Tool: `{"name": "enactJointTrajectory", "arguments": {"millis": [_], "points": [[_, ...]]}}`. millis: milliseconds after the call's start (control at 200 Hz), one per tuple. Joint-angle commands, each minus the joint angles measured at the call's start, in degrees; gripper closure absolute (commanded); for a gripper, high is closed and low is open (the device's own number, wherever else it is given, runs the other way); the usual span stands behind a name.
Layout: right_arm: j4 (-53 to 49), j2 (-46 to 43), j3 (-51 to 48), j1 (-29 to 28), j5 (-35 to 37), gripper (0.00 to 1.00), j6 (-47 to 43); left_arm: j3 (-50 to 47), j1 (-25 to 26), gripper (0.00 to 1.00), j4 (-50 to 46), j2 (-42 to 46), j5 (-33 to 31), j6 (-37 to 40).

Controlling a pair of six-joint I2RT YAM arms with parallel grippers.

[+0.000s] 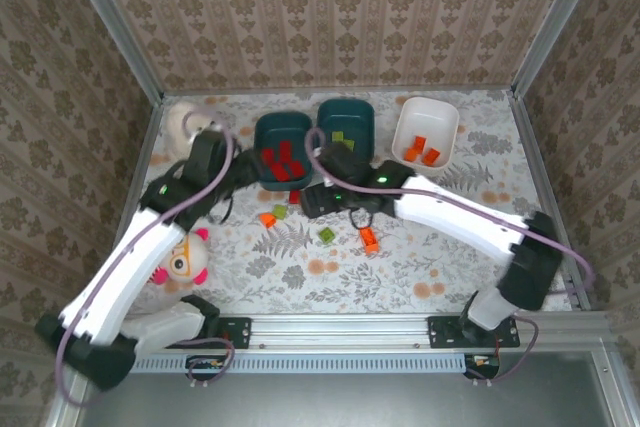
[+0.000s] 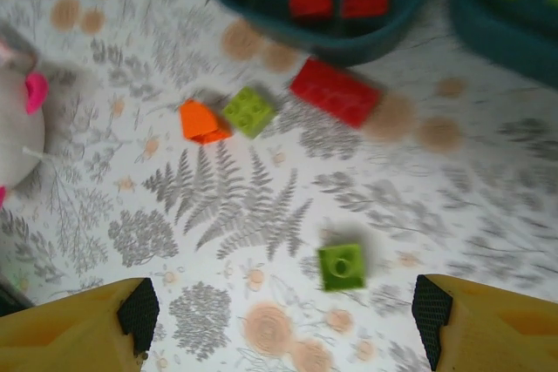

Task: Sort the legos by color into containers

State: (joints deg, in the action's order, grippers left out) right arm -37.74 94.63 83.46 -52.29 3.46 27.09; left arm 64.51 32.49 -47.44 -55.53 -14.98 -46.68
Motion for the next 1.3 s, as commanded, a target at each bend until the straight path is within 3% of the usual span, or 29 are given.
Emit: {"name": "enactJointTrajectory", "arguments": {"millis": [0,205,350,530,1005,1295], "points": [[-0.7,8.4,8.1,-2.9,-3.1,0.21,-1.4,-5.7,-0.3,0.37,-12.9,12.1,-7.3,-7.6],[-3.9,24.7,24.6,-4.4,-3.2,0.21,-5.0,-8.6,-0.3,0.37,-28.5,27.9,-10.8,-12.5],[-7.8,34.7,35.3,-4.3,-3.3,0.30,-8.9,-6.5,-0.3,0.37,-32.7,30.0,-11.8,-12.7],[-10.4,42.6,43.0,-3.9,-3.4,0.32,-11.0,-5.4,-0.3,0.36,-33.9,30.2,-11.2,-11.9],[-16.3,51.0,49.4,-3.7,-3.4,0.45,-12.6,-6.8,-0.3,0.35,-32.6,30.7,-10.2,-12.0],[-19.1,51.9,49.5,-4.2,-0.8,0.47,-12.9,-8.2,-0.3,0.35,-30.1,29.8,-9.2,-11.8]]}}
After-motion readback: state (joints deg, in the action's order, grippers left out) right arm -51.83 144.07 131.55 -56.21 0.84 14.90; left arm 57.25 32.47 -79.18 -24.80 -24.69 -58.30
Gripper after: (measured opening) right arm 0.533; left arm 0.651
